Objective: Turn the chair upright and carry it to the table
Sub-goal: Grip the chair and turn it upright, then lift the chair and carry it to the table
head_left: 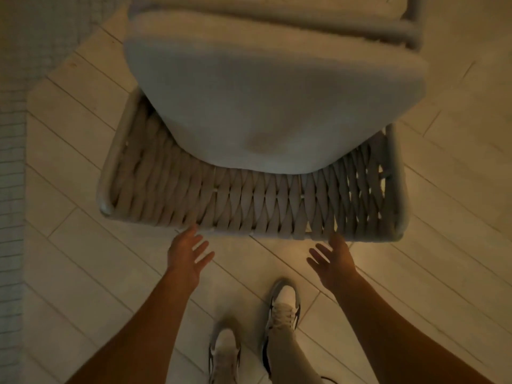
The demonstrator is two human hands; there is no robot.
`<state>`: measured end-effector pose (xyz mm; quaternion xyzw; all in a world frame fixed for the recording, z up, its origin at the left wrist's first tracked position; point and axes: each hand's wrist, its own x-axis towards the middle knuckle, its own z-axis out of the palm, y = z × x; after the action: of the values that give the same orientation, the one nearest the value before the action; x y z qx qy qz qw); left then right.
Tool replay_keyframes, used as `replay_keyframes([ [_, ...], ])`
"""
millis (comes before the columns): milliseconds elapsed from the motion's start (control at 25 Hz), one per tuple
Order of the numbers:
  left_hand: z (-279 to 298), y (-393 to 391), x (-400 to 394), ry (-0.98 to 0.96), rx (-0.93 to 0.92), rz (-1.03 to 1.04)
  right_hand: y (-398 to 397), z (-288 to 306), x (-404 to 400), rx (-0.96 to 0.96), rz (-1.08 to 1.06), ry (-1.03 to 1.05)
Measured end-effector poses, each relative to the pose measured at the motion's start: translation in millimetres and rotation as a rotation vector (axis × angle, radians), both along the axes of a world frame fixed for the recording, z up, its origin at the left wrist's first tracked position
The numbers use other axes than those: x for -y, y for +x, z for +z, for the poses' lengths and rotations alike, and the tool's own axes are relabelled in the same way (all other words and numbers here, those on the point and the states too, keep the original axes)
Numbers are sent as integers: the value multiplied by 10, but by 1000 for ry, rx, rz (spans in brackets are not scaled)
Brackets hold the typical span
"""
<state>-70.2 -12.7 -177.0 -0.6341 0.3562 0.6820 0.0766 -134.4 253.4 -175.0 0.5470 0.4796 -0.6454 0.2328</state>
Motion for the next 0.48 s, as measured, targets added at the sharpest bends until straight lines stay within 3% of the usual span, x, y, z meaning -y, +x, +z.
replay_keyframes([
  [240, -1711, 348, 123, -17, -5, 48, 286, -1538, -102, -6, -65, 9],
  [480, -2792, 203, 270, -85, -232, 108, 121, -2638, -130, -300, -70, -33],
])
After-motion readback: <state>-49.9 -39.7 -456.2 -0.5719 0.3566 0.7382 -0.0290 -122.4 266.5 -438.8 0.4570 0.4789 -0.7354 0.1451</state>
